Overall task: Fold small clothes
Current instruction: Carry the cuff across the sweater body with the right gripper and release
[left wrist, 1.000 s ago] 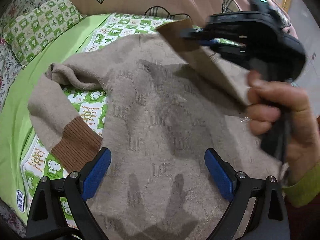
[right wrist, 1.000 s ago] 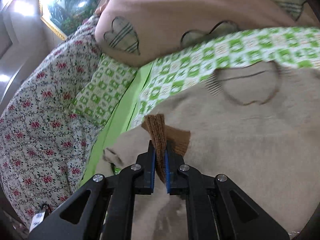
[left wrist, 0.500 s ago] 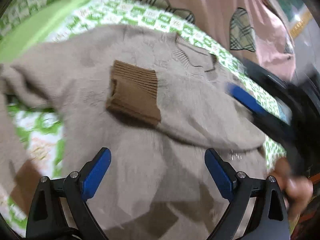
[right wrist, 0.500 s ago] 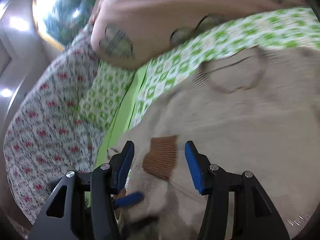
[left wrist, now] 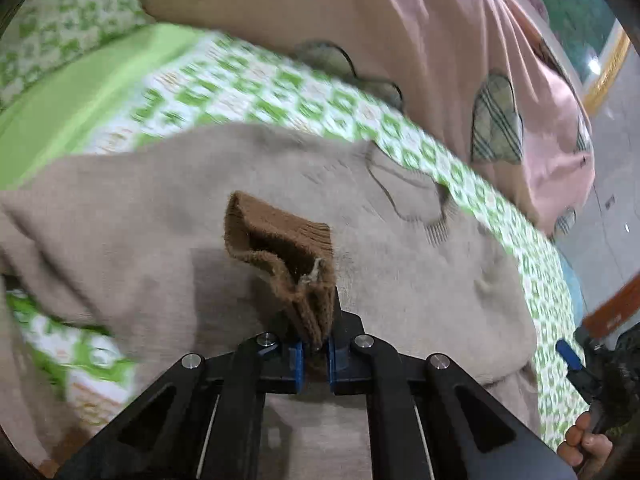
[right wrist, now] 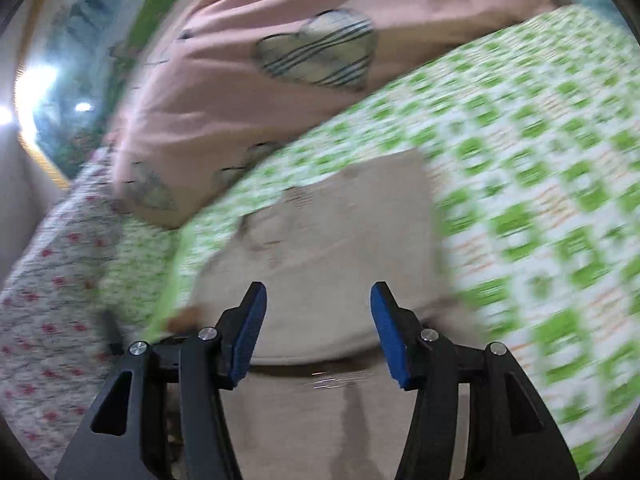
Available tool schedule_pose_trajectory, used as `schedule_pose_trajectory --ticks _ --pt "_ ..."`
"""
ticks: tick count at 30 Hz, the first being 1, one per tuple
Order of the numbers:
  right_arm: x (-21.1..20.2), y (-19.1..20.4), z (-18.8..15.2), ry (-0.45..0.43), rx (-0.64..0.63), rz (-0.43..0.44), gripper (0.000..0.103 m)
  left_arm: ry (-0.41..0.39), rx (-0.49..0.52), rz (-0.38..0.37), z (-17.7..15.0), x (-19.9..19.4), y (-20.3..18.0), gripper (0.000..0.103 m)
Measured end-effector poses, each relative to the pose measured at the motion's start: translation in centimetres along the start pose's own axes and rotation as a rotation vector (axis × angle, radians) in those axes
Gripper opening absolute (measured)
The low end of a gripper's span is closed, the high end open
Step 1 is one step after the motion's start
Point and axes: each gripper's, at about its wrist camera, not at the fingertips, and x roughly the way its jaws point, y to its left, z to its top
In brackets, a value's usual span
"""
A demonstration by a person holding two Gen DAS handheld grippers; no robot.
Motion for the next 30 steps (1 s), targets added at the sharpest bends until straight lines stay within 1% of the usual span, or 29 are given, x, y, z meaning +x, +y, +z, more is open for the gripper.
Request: schedule_pose_trajectory --ticks 1,2,3,4,6,8,10,11,12,13,14,15,18,20,22,23,24,25,27,28,29,30 --pt "0.2 -0.7 0.5 0.001 -0.002 -0.031 0.056 0.007 0.012 0.009 -0.1 0.3 0.3 0.007" --pt "0.8 -1.4 1.2 0.013 -0.004 -0.053 0.056 0.033 0.024 0.021 -0.2 0.9 0.4 0.007" --pt "1.4 -1.8 1.6 0.024 -0.004 -0.068 0.056 0.054 0.033 0.047 -0.3 1.5 0.3 0.007" --pt "2.3 -2.1 2.0 0.043 -0.007 -0.09 0.056 0.055 0.035 0.056 -0.5 1.6 0.4 0.007" --pt "4.6 -2.5 3.0 0.091 -0.032 -0.115 0.056 0.059 0.02 0.056 -0.8 1.8 0.7 0.007" --pt "6.6 -2.6 3.6 0.121 -0.053 -0.142 0.056 0.061 0.011 0.054 -1.2 1.8 0.9 0.008" --pt "9.2 -2.8 4.3 0.156 -0.085 -0.177 0.057 0.069 0.031 0.064 -1.6 2.0 0.5 0.008" --pt "9.8 -3.0 4.3 0.17 -0.09 -0.183 0.057 0.067 0.043 0.068 -1.7 1.8 0.4 0.008" --pt "10.9 -3.3 4.4 0.201 -0.092 -0.18 0.056 0.066 0.054 0.071 -1.9 1.7 0.2 0.008" --pt "11.5 -3.6 4.5 0.216 -0.097 -0.169 0.028 0.063 0.063 0.069 -1.9 1.5 -0.1 0.007" --pt "11.8 -3.7 4.9 0.217 -0.112 -0.166 0.007 0.059 0.069 0.06 -1.8 1.4 -0.4 0.007" --pt "11.5 -3.9 5.1 0.208 -0.126 -0.183 0.009 0.054 0.076 0.042 -1.7 1.2 -0.8 0.007" --pt "9.5 -4.2 6.4 0.152 -0.151 -0.205 0.008 0.043 0.117 0.002 -1.8 1.4 -2.3 0.007" --pt "9.3 -4.7 6.7 0.143 -0.156 -0.226 0.008 0.053 0.14 0.007 -2.0 2.2 -2.9 0.008" --pt "10.0 -5.2 6.4 0.16 -0.164 -0.257 0.008 0.086 0.153 0.037 -2.6 3.2 -2.8 0.009" --pt "10.3 -5.5 6.2 0.172 -0.163 -0.264 0.008 0.091 0.15 0.034 -2.7 3.2 -2.6 0.012" --pt "10.3 -5.8 6.0 0.175 -0.151 -0.274 0.01 0.089 0.144 0.03 -2.8 2.9 -2.4 0.014" --pt "9.9 -5.8 5.9 0.161 -0.144 -0.294 0.016 0.084 0.141 0.029 -2.8 2.6 -2.1 0.017" --pt "8.0 -4.5 5.6 0.087 -0.172 -0.38 0.021 0.059 0.139 0.037 -2.7 1.6 -1.6 0.019" --pt "7.1 -3.4 5.2 0.051 -0.202 -0.369 0.022 0.057 0.133 0.042 -2.6 1.4 -1.3 0.021" --pt "6.6 -2.4 4.8 0.038 -0.229 -0.324 0.022 0.059 0.127 0.042 -2.6 1.4 -1.1 0.021" --pt "6.4 -1.1 4.0 0.045 -0.272 -0.256 0.027 0.067 0.121 0.048 -2.7 1.5 -0.9 0.022"
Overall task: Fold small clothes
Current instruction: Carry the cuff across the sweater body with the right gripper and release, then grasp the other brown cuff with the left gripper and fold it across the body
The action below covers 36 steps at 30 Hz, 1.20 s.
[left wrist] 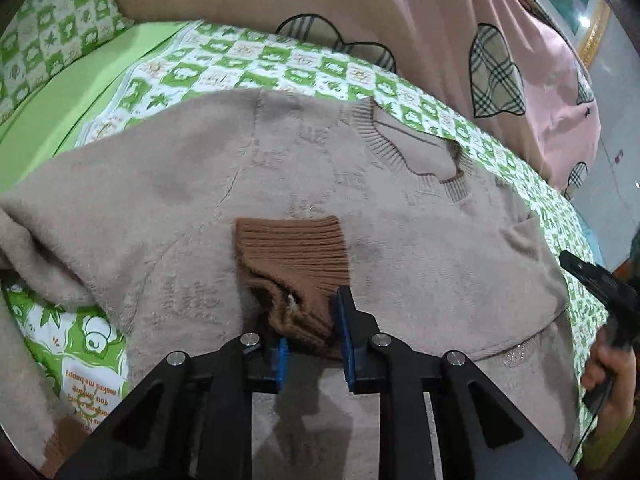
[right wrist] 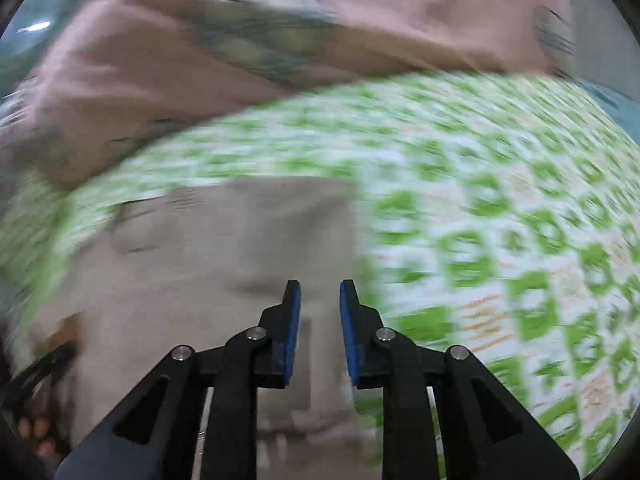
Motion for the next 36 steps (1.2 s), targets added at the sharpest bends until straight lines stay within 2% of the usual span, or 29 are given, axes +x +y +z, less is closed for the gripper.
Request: schedule_pose_trajectory --ticks 1,3,5,6,7,9,10,11,13,17,20,24,26,28,30,31,35,36 --pt "0.1 1.4 -0.7 0.027 -0.052 0.048 0.036 0.006 -0.001 0.01 0.0 0.1 0.0 0.023" --pt "1.6 1.9 -1.7 0.107 -0.075 0.036 0.04 0.007 0.003 0.026 -0.3 -0.4 0.1 0.023" --pt "2.7 0.3 -2.4 0.143 -0.028 -0.022 0.037 0.006 0.007 0.032 -0.7 -1.4 0.2 0.023" --pt "2.1 -0.8 -2.5 0.125 0.035 0.017 0.037 0.004 0.008 0.033 -1.0 -2.3 0.4 0.024" --pt "1.4 -1.2 -2.5 0.113 0.068 0.014 0.039 0.0 0.001 0.031 -1.5 -3.4 0.7 0.027" --pt "-0.6 -0.8 -2.4 0.072 0.065 -0.016 0.04 -0.008 -0.038 0.01 -2.6 -5.6 1.8 0.043" --pt "-1.4 -0.5 -2.5 0.056 0.061 0.007 0.042 -0.02 -0.069 0.001 -3.3 -7.1 2.5 0.055" --pt "-2.3 -0.3 -2.8 0.044 0.062 0.039 0.043 -0.035 -0.088 0.007 -4.0 -8.2 3.1 0.057" --pt "-3.8 0.4 -3.7 0.041 0.065 0.097 0.049 -0.064 -0.122 0.042 -5.5 -10.9 4.5 0.057" --pt "-5.1 2.7 -6.0 0.069 0.045 0.142 0.049 -0.102 -0.232 0.073 -8.3 -14.8 8.7 0.057" --pt "-5.2 4.6 -7.8 0.104 0.046 0.178 0.05 -0.081 -0.321 0.085 -9.2 -15.3 12.0 0.057" --pt "-5.1 6.3 -9.5 0.143 0.041 0.223 0.05 -0.037 -0.396 0.089 -9.6 -13.5 14.6 0.057" --pt "-5.1 7.1 -10.0 0.153 0.034 0.231 0.05 -0.013 -0.416 0.084 -9.5 -12.0 15.1 0.054" --pt "-5.2 7.8 -10.3 0.161 0.025 0.25 0.05 -0.042 -0.413 0.083 -9.1 -11.4 15.2 0.053" --pt "-5.6 8.2 -10.5 0.163 0.018 0.257 0.05 -0.05 -0.401 0.104 -8.6 -11.1 15.1 0.016" --pt "-5.6 8.3 -10.4 0.162 0.017 0.26 0.05 -0.043 -0.403 0.095 -8.4 -10.8 15.3 0.004" --pt "-6.2 8.1 -10.5 0.15 0.027 0.264 0.05 -0.093 -0.361 0.1 -7.5 -12.5 14.3 0.002" --pt "-6.4 7.9 -10.4 0.146 0.031 0.262 0.05 -0.127 -0.332 0.094 -7.1 -13.7 13.4 0.002"
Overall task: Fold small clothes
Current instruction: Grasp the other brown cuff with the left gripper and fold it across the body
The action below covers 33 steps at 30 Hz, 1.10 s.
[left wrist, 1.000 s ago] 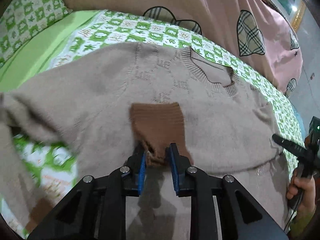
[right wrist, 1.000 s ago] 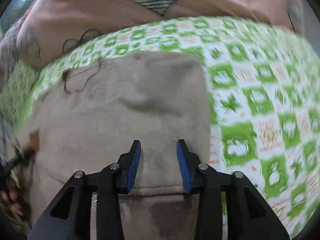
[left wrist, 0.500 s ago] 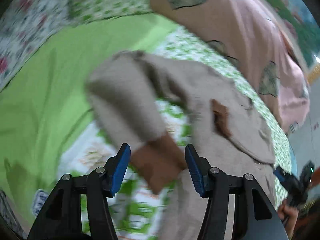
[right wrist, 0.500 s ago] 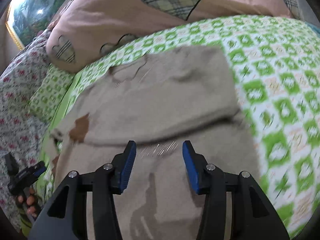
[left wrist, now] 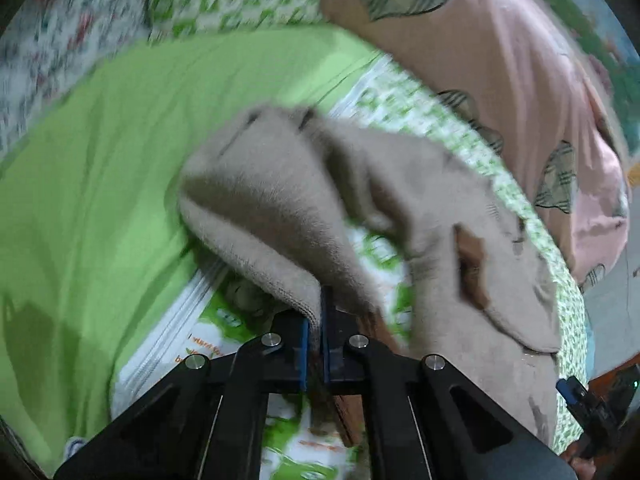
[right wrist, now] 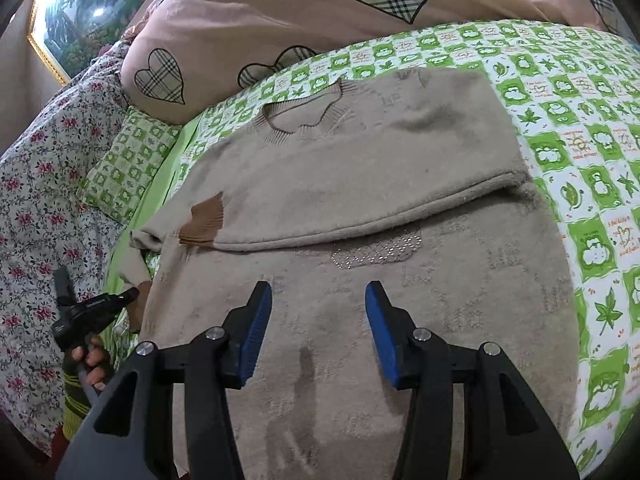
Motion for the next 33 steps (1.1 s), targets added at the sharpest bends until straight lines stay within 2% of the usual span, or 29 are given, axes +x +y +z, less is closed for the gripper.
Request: schedule_pose_trajectory --ticks 6,10,17,19,22,26,30,32,33 --pt "-0.4 -0.8 0.2 -0.013 0.026 0.004 0.05 -0.119 0.128 -0.106 2.1 -4.8 -6.7 0.002" --pt "-0.9 -1.3 0.1 -0.034 0.049 0.013 0.05 -0.124 0.24 -0.214 2.8 -4.9 -13.4 0.002" --pt "-2.7 -3.7 0.7 -0.095 0.115 -0.011 0.05 -0.025 0.423 -0.385 0.8 -0.3 -26.6 0.002" --pt "-3.6 -4.8 1.0 -0.123 0.141 -0.025 0.05 0.043 0.455 -0.436 -0.2 2.2 -29.7 0.002" --pt "-4.3 -6.2 1.3 -0.132 0.173 -0.042 0.05 0.143 0.504 -0.448 -2.0 6.8 -33.8 0.002" --pt "-4.7 -7.3 1.3 -0.126 0.191 -0.054 0.05 0.248 0.552 -0.403 -4.3 12.4 -37.0 0.003" --pt "-4.5 -7.6 1.3 -0.112 0.188 -0.06 0.05 0.31 0.554 -0.393 -5.5 14.1 -36.4 0.01" --pt "-4.1 -7.5 1.4 -0.107 0.181 -0.056 0.05 0.318 0.541 -0.394 -5.7 13.4 -35.3 0.029" --pt "-3.8 -7.5 1.5 -0.103 0.173 -0.056 0.05 0.313 0.535 -0.392 -5.6 12.8 -34.6 0.033"
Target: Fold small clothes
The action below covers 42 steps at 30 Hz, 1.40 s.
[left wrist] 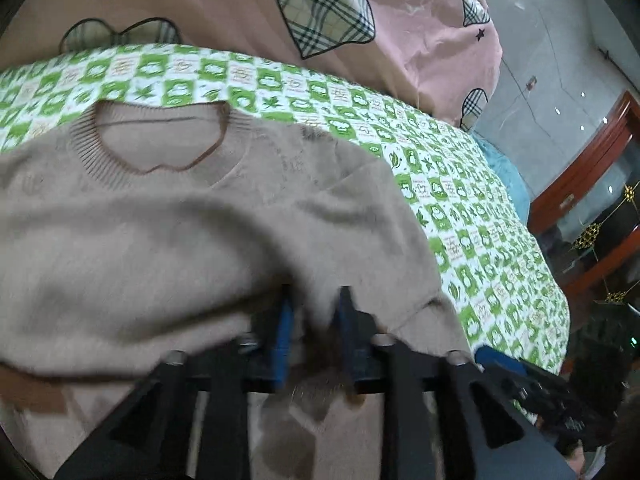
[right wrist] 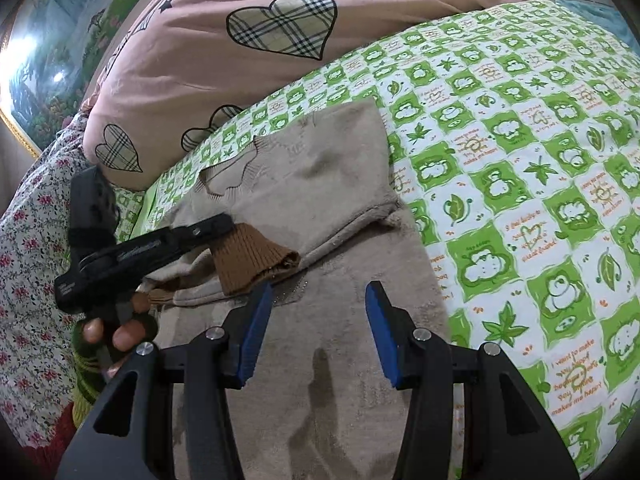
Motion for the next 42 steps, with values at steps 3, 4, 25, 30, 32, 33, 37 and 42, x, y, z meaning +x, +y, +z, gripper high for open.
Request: schedule_pose_trajectory --ticks 3,4,25,30,32,33,37,42 --pt "1.0 0.8 0.0 0.014 -0.036 0.006 0.06 -0.039 -0.009 0.045 -1.7 -3.0 1.2 0.044" --pt "1.4 1.3 0.0 0.014 -0.062 0.004 0.063 -0.053 -0.024 0.061 -2.6 -4.4 2.0 0.046" --pt "9.1 6.8 3.6 0.056 -0.441 -0.004 0.006 -0.181 -0.333 0.547 -8.2 -11.8 19.1 0.048" --pt "7.3 0.5 8.5 0.045 0.061 0.294 0.004 -0.212 -0.381 0.516 -8.0 -11.8 20.0 0.049" --pt "6.4 0.3 9.1 -0.002 0.023 0.163 0.007 -0.227 -0.394 0.497 -8.4 -11.8 20.1 0.049" --pt "5.8 0.9 9.0 -0.03 -0.03 0.098 0.008 -0.234 -0.398 0.489 -8.4 -11.9 20.2 0.049" --pt "5.2 4.6 5.9 -0.001 -0.266 0.056 0.081 -0.248 -0.408 0.473 -8.7 -11.9 20.3 0.049" --pt "6.3 9.2 0.6 0.0 -0.613 -0.019 0.085 -0.244 -0.401 0.484 -8.5 -11.8 20.3 0.051"
